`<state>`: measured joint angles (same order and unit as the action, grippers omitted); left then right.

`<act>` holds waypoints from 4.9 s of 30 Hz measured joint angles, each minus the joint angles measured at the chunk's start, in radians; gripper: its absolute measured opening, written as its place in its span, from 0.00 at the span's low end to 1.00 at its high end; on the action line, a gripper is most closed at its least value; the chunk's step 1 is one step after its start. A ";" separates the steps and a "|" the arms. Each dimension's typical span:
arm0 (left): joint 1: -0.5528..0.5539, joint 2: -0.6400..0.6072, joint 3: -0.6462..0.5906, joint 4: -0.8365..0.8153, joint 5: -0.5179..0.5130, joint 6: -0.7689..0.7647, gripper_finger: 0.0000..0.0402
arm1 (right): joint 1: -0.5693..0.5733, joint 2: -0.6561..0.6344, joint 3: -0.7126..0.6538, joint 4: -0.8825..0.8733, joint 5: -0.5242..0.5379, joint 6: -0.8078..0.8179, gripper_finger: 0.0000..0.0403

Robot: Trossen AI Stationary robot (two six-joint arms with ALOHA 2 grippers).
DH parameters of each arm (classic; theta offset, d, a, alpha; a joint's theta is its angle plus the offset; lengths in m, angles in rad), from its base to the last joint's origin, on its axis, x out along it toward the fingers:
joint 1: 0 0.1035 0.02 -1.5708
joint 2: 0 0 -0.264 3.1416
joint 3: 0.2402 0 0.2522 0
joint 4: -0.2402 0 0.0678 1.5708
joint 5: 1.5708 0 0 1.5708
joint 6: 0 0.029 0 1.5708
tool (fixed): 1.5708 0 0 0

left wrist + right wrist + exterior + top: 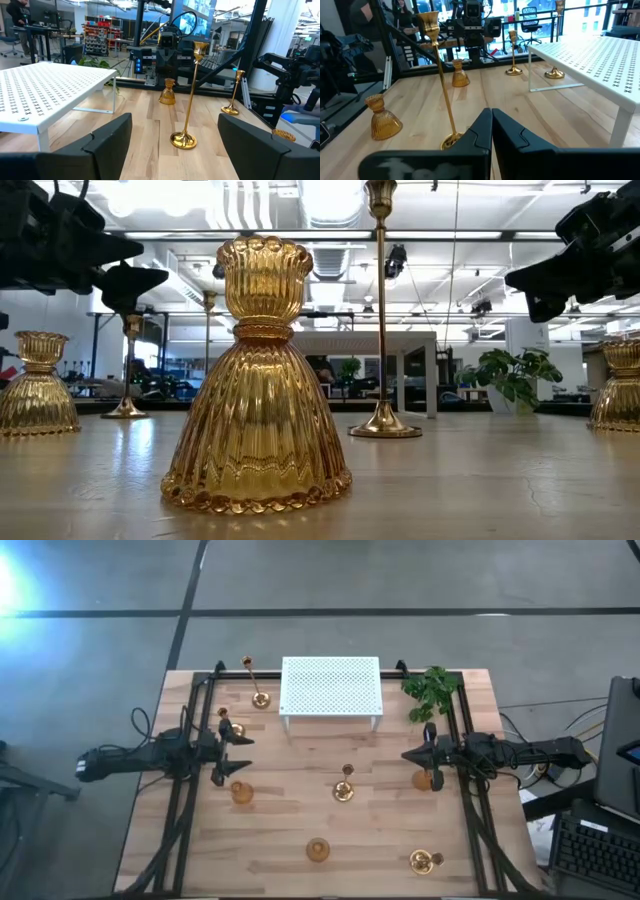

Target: Pick & Place candle stick holders

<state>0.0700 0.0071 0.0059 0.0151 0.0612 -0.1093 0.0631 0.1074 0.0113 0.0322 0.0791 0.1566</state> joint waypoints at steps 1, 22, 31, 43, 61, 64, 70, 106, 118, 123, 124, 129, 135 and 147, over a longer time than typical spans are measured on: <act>0.000 0.000 0.000 0.000 0.000 0.000 0.75 | 0.000 0.000 0.000 0.000 0.000 0.000 0.02; 0.000 0.000 0.000 0.000 0.000 0.000 0.75 | 0.000 0.000 0.000 0.000 0.000 0.000 0.02; 0.000 0.000 0.000 0.000 0.000 0.000 0.75 | 0.000 0.000 0.000 0.000 0.000 0.000 0.02; 0.000 0.000 0.000 0.000 0.000 0.000 0.75 | 0.000 0.000 0.000 0.008 0.001 -0.006 0.02; 0.000 0.000 0.000 0.000 0.000 0.000 0.75 | 0.000 0.004 0.000 0.085 -0.001 0.096 0.02; 0.000 0.000 0.000 0.000 0.000 0.000 0.75 | 0.000 0.004 0.000 0.086 -0.021 0.081 0.02; 0.000 0.000 0.000 0.000 0.000 0.000 0.75 | 0.000 0.004 0.000 0.221 -0.099 0.046 0.02; 0.000 0.001 0.000 0.009 0.000 0.000 0.75 | 0.197 0.844 0.412 0.140 0.329 0.053 0.02; 0.000 0.003 0.000 0.010 0.000 0.000 0.75 | 0.532 0.824 0.491 -0.096 0.689 0.228 0.02; 0.000 0.003 0.000 0.011 0.000 0.000 0.75 | 0.602 0.832 0.518 -0.112 0.783 0.237 0.02; 0.000 0.003 0.000 0.011 0.000 0.000 0.75 | 0.608 0.831 0.524 -0.109 0.796 0.238 0.02; 0.000 0.003 0.000 0.011 0.001 0.000 0.75 | 0.611 0.869 0.536 -0.074 0.788 0.244 0.02; 0.000 0.003 0.000 0.011 0.001 0.000 0.75 | 0.594 0.995 0.534 0.009 0.785 0.265 0.02; 0.000 0.003 0.000 0.012 0.001 0.000 0.75 | 0.467 1.185 0.536 0.215 0.670 0.297 0.23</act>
<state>0.0698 0.0101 0.0059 0.0269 0.0620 -0.1092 0.5304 1.2922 0.5472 0.2469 0.7496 0.4536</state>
